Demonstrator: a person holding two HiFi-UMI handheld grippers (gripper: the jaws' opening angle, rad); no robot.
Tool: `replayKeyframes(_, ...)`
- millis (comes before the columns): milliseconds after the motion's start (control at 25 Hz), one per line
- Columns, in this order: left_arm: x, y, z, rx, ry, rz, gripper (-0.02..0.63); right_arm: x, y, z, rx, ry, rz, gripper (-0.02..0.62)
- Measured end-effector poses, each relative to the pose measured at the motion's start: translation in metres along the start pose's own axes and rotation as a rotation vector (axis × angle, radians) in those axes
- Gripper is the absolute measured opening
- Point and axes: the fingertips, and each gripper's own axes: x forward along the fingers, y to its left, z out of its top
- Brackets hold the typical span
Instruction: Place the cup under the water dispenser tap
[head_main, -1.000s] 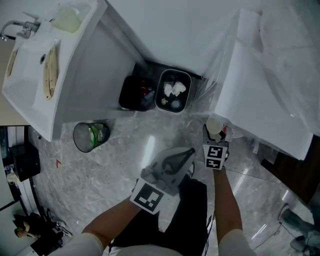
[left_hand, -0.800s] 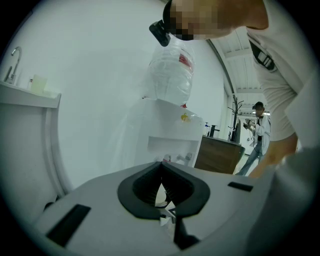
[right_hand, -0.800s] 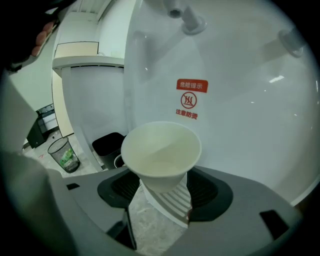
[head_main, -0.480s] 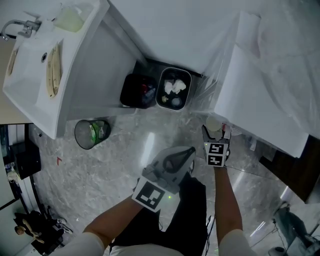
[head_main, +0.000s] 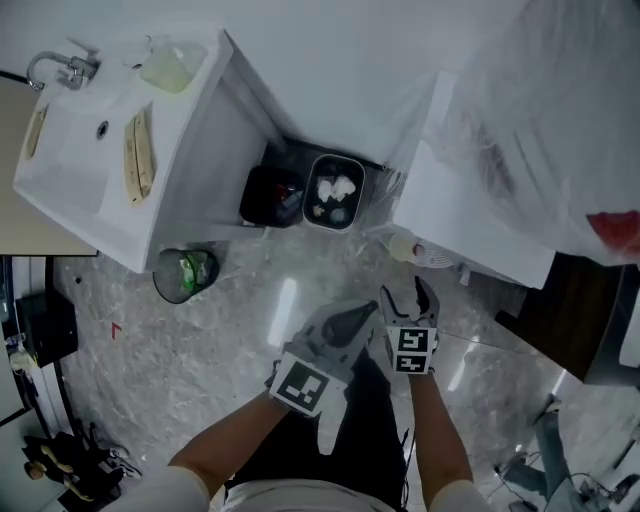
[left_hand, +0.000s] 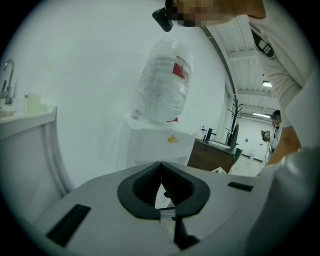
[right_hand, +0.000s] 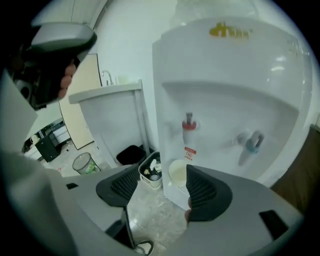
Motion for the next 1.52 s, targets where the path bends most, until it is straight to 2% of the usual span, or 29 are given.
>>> replayKeyframes(120, -0.015, -0.014, 0.023, -0.018, 0.017, 0.001, 0.006, -0.056, 0.016, 0.048, 0.023, -0.07, 0.036, 0.306)
replayKeyframes(240, -0.033, -0.028, 0.05, -0.04, 0.032, -0.003, 0.006, -0.115, 0.029, 0.096, 0.029, -0.147, 0.046, 0.211)
replayKeyframes(600, -0.085, -0.078, 0.133, -0.026, 0.032, -0.05, 0.006, -0.267, 0.055, 0.204, 0.049, -0.296, 0.015, 0.058)
replayKeyframes(760, -0.102, -0.102, 0.163, -0.016, 0.016, -0.072, 0.006, -0.309, 0.058, 0.22, 0.04, -0.325, -0.016, 0.021)
replayKeyframes(960, -0.118, -0.118, 0.187, 0.007, -0.012, -0.08, 0.006, -0.338, 0.069, 0.239, 0.042, -0.362, -0.002, 0.017)
replayKeyframes(1240, -0.127, -0.114, 0.196, 0.012, -0.033, -0.06, 0.006, -0.346, 0.085, 0.244, 0.02, -0.355, 0.008, 0.017)
replayKeyframes(1520, -0.132, -0.115, 0.2, 0.023, -0.048, -0.056, 0.006, -0.352, 0.086, 0.248, -0.008, -0.362, -0.02, 0.017)
